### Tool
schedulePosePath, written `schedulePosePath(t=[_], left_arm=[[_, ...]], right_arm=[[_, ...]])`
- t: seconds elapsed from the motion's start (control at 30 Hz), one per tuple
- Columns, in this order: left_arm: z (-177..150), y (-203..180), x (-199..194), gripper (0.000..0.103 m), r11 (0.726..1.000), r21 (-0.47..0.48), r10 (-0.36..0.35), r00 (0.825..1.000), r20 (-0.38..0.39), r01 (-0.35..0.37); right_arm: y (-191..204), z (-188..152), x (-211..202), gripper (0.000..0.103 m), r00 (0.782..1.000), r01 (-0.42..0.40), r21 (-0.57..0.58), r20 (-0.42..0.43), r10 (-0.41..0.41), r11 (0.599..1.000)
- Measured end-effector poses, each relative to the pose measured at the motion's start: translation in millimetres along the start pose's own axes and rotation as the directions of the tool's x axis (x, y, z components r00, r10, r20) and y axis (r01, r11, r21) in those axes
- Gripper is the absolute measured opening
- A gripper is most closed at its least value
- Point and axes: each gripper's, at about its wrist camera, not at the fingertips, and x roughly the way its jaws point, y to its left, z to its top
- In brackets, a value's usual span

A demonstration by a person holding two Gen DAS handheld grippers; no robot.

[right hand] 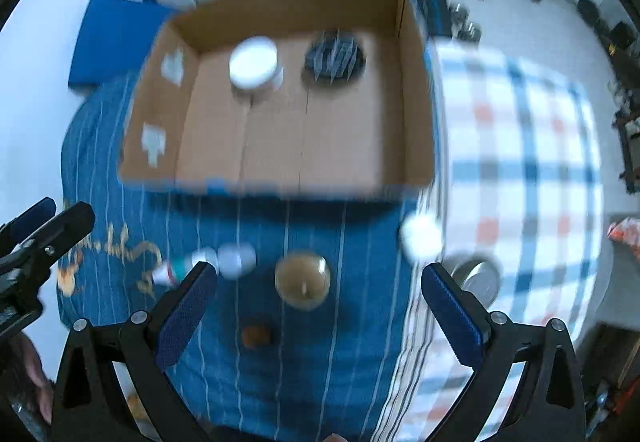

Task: Organize rigid objects
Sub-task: 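Open both tools and lift them out of the box, then grasp the spray bottle with the left tool while the right tool grasps the gold tin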

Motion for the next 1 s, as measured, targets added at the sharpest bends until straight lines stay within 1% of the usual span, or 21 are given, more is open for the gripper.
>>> schedulePosePath(t=[0.07, 0.1, 0.2, 0.27, 0.33, 0.37, 0.43, 0.47, 0.5, 0.57, 0.63, 0.67, 0.7, 0.73, 0.77, 0.83, 0.87, 0.9, 0.93, 0.97, 1.0], left_arm=[[-18, 7, 34, 0.093, 0.999, 0.019, 0.035, 0.996, -0.078, -0.034], [-25, 10, 47, 0.093, 0.999, 0.023, 0.043, 0.993, -0.108, -0.040], [-45, 24, 98, 0.093, 0.996, 0.051, 0.088, 0.974, -0.208, -0.079], [-51, 27, 118, 0.093, 0.993, 0.080, 0.107, 0.966, -0.237, -0.091], [-57, 25, 143, 0.093, 0.988, 0.131, 0.118, 0.954, -0.275, -0.084], [-59, 25, 148, 0.093, 0.986, 0.148, 0.120, 0.951, -0.285, -0.080], [-61, 19, 168, 0.088, 0.978, 0.198, 0.123, 0.941, -0.314, -0.062], [-62, 17, 174, 0.075, 0.976, 0.209, 0.122, 0.937, -0.327, -0.054], [-63, 15, 182, 0.060, 0.977, 0.209, 0.107, 0.930, -0.351, -0.033], [-64, 16, 189, 0.049, 0.984, 0.177, 0.085, 0.926, -0.368, -0.020], [-63, 25, 191, 0.045, 0.998, 0.069, 0.012, 0.924, -0.381, 0.016], [-63, 31, 190, 0.041, 0.999, -0.006, -0.051, 0.921, -0.387, 0.053], [-66, 39, 191, 0.039, 0.990, -0.106, -0.128, 0.908, -0.398, 0.093], [-68, 44, 192, 0.039, 0.979, -0.170, -0.172, 0.900, -0.401, 0.111], [-71, 50, 193, 0.039, 0.962, -0.238, -0.222, 0.893, -0.393, 0.134], [-75, 55, 196, 0.038, 0.932, -0.321, -0.287, 0.879, -0.380, 0.166], [-77, 57, 199, 0.039, 0.924, -0.344, -0.298, 0.877, -0.376, 0.166], [-76, 57, 199, 0.042, 0.922, -0.351, -0.297, 0.882, -0.367, 0.164], [-74, 55, 199, 0.042, 0.928, -0.338, -0.285, 0.886, -0.366, 0.159], [-71, 52, 200, 0.042, 0.938, -0.314, -0.263, 0.892, -0.368, 0.147], [-66, 45, 200, 0.042, 0.954, -0.273, -0.222, 0.906, -0.360, 0.125]], right_arm=[[-1, -16, 27, 0.103, 0.998, -0.017, 0.001, -0.064, 0.017, 1.000], [0, -22, 40, 0.103, 0.996, -0.011, -0.004, -0.086, 0.010, 1.000], [8, -35, 79, 0.103, 0.991, 0.049, -0.043, -0.122, -0.054, 0.998], [13, -39, 101, 0.103, 0.987, 0.082, -0.058, -0.132, -0.089, 0.995], [16, -41, 121, 0.103, 0.982, 0.102, -0.060, -0.156, -0.110, 0.993], [17, -42, 129, 0.103, 0.979, 0.104, -0.056, -0.168, -0.112, 0.993], [19, -42, 142, 0.103, 0.975, 0.103, -0.048, -0.193, -0.111, 0.993], [20, -42, 147, 0.103, 0.973, 0.105, -0.045, -0.202, -0.112, 0.993], [21, -41, 150, 0.103, 0.972, 0.105, -0.041, -0.206, -0.112, 0.994], [22, -39, 154, 0.103, 0.971, 0.103, -0.038, -0.215, -0.109, 0.994], [24, -37, 156, 0.103, 0.970, 0.107, -0.031, -0.216, -0.112, 0.994], [24, -36, 156, 0.103, 0.971, 0.107, -0.029, -0.214, -0.111, 0.994], [23, -35, 156, 0.103, 0.972, 0.107, -0.025, -0.209, -0.110, 0.994], [23, -35, 155, 0.102, 0.972, 0.106, -0.022, -0.207, -0.108, 0.994], [22, -35, 155, 0.099, 0.972, 0.105, -0.019, -0.209, -0.107, 0.994], [20, -36, 158, 0.093, 0.969, 0.099, -0.017, -0.226, -0.100, 0.995], [18, -36, 160, 0.085, 0.967, 0.094, -0.018, -0.236, -0.096, 0.995], [17, -38, 163, 0.075, 0.964, 0.093, -0.019, -0.248, -0.095, 0.995], [16, -39, 165, 0.072, 0.961, 0.101, -0.021, -0.258, -0.103, 0.995], [17, -39, 166, 0.072, 0.962, 0.106, -0.025, -0.252, -0.109, 0.994], [17, -39, 164, 0.072, 0.964, 0.107, -0.027, -0.242, -0.111, 0.994]])
